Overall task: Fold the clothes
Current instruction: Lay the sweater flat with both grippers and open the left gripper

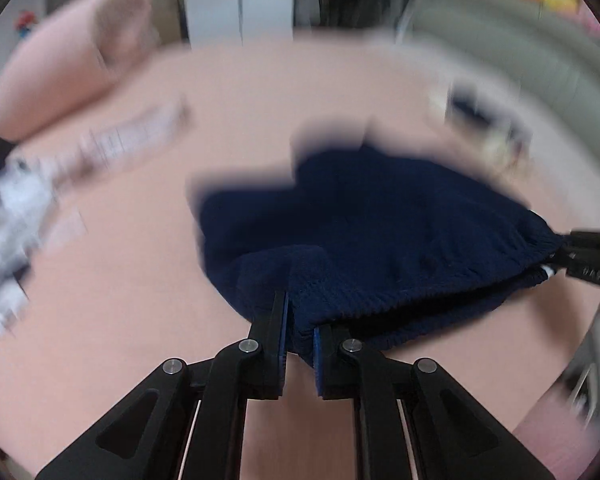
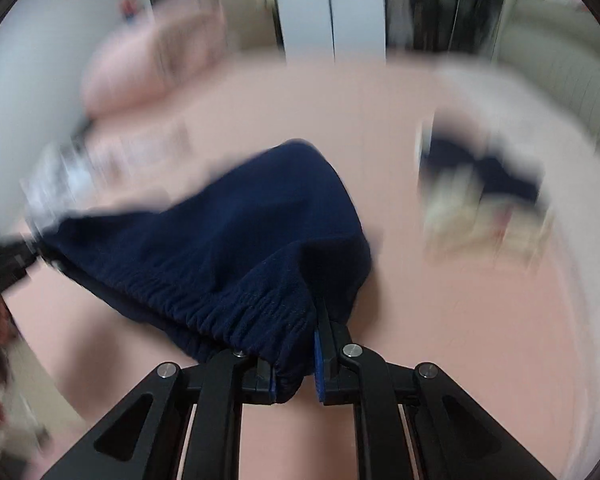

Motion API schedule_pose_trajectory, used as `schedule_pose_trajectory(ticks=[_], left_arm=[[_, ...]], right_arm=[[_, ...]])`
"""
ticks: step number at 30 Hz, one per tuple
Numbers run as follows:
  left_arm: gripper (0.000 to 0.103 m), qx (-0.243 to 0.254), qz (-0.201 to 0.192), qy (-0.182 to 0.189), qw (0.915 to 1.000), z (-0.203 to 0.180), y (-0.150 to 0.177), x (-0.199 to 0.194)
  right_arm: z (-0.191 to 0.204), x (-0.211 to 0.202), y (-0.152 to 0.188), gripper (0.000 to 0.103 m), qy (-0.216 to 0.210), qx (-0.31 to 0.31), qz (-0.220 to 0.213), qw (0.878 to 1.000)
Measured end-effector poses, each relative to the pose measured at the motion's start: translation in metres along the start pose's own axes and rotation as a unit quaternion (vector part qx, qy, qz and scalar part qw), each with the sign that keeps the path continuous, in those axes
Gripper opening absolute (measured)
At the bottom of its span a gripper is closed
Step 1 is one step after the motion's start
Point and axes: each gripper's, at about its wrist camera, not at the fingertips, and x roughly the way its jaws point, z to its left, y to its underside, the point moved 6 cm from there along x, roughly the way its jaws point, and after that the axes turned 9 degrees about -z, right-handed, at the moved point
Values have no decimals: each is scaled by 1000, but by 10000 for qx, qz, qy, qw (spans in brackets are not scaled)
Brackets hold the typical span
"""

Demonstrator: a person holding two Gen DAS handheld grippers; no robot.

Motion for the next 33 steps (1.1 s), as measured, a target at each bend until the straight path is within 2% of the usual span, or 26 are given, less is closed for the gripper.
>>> schedule_pose_trajectory(ticks=[1,2,4,5,9,11,12,15,17,21,23,26,28,30,31,33], left_arm=[[10,87,191,-4,9998,-3,17,7],[10,138,168,-14,9998,-5,22,6],[10,132,59,43,9999,-6,25,-3],[16,90,48,56,9999,-3,29,-7],[29,-70,99,195,9997,4,27,-12],[35,-156,82,226,9996,8,28,-20],[36,-199,73,242,9995,10,28,-24],[37,-221,-18,435,9988,15,27,-38],[37,-106,-140,338,9993,19,24,-52],[37,-201,-317,494,9981,31,10,-73],[37,-58,-356,321,9988,33,-2,-69],[37,343,-326,281,9985,22,-22,-41],[37,483,-263,471,9974,8,-32,-16],[37,615,11,586,9964,-3,-28,5],[37,865,369,467,9945,-5,-16,18],[37,952,555,308,9934,4,1,20]], right_arm=[[-1,21,23,11,11,56,363,9993],[0,27,34,10,46,45,408,9991],[6,19,33,11,149,-87,174,9997],[8,19,32,13,180,-165,253,9994],[18,20,27,26,289,-520,491,9970],[24,14,29,34,401,-682,425,9960],[26,10,30,41,475,-757,343,9954],[34,0,33,49,665,-1043,129,9922],[41,-3,39,49,392,-1126,255,9925],[45,-19,49,50,-215,-907,466,9946],[40,-29,44,50,-449,-528,317,9971],[22,-19,20,50,-59,-117,62,9999],[15,-12,11,50,118,1,36,9999],[13,2,4,50,192,127,138,9996],[14,11,3,50,196,124,248,9994],[11,12,8,50,202,15,380,9991]])
